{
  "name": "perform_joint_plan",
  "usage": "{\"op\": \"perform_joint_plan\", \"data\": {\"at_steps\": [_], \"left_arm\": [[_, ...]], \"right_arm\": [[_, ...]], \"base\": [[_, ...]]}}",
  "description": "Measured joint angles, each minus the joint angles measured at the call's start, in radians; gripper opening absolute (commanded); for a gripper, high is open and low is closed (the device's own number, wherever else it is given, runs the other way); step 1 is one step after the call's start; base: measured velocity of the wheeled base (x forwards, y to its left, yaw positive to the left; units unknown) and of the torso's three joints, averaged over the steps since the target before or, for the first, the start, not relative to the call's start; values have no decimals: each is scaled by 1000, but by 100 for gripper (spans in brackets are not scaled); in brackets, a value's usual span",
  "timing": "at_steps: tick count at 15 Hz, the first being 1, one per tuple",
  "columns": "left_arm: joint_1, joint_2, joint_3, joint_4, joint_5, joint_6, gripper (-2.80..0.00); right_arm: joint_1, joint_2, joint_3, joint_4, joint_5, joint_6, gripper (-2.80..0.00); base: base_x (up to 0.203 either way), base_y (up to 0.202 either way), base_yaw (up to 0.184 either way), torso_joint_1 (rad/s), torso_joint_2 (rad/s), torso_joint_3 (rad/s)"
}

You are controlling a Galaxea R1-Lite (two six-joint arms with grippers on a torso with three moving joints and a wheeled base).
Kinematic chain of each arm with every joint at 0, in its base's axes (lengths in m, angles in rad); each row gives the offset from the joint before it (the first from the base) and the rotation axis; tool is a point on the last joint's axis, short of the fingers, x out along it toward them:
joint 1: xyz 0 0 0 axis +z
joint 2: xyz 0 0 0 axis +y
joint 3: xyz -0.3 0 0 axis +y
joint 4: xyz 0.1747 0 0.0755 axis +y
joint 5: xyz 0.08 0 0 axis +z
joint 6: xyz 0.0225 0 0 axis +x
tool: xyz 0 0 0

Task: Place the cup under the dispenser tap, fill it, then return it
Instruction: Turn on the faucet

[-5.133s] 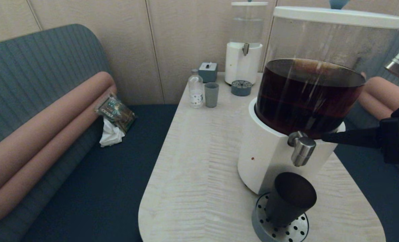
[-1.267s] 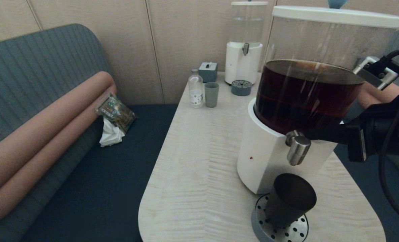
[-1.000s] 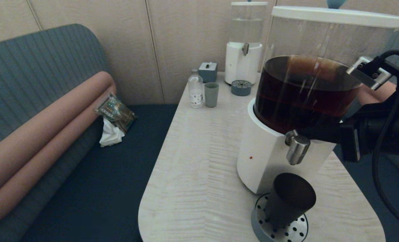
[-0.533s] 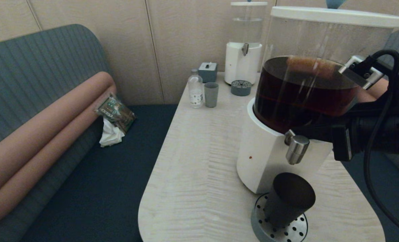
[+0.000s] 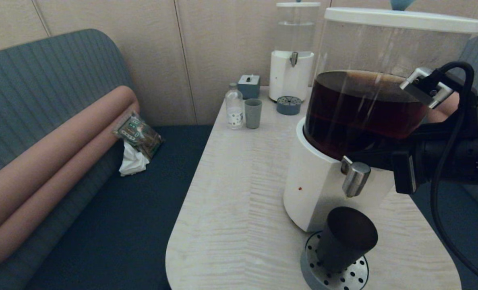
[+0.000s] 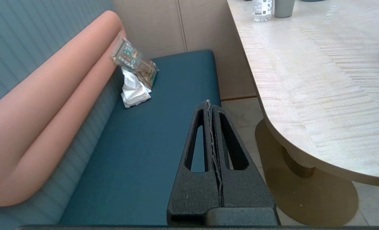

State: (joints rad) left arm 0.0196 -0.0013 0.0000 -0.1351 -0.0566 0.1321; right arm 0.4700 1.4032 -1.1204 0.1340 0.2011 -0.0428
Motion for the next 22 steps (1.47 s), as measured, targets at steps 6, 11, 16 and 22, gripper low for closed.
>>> {"op": "perform_joint_plan", "data": {"at_steps": [6,11,16,22], "left_arm": [[0,0,0,0,0,0,-280],[0,0,0,0,0,0,-280],[0,0,0,0,0,0,-280],[0,0,0,0,0,0,-280]], "right_arm": [[12,1,-1,-8,13,-20,-280],[14,-1,2,-19,33,-18,-280],[12,-4,6,-24,33,-17,-280],[-10,-11,-3,-39,25,-15,-280]], "base": [[0,0,0,0,0,0],[0,0,0,0,0,0],[0,0,0,0,0,0],[0,0,0,0,0,0]]}}
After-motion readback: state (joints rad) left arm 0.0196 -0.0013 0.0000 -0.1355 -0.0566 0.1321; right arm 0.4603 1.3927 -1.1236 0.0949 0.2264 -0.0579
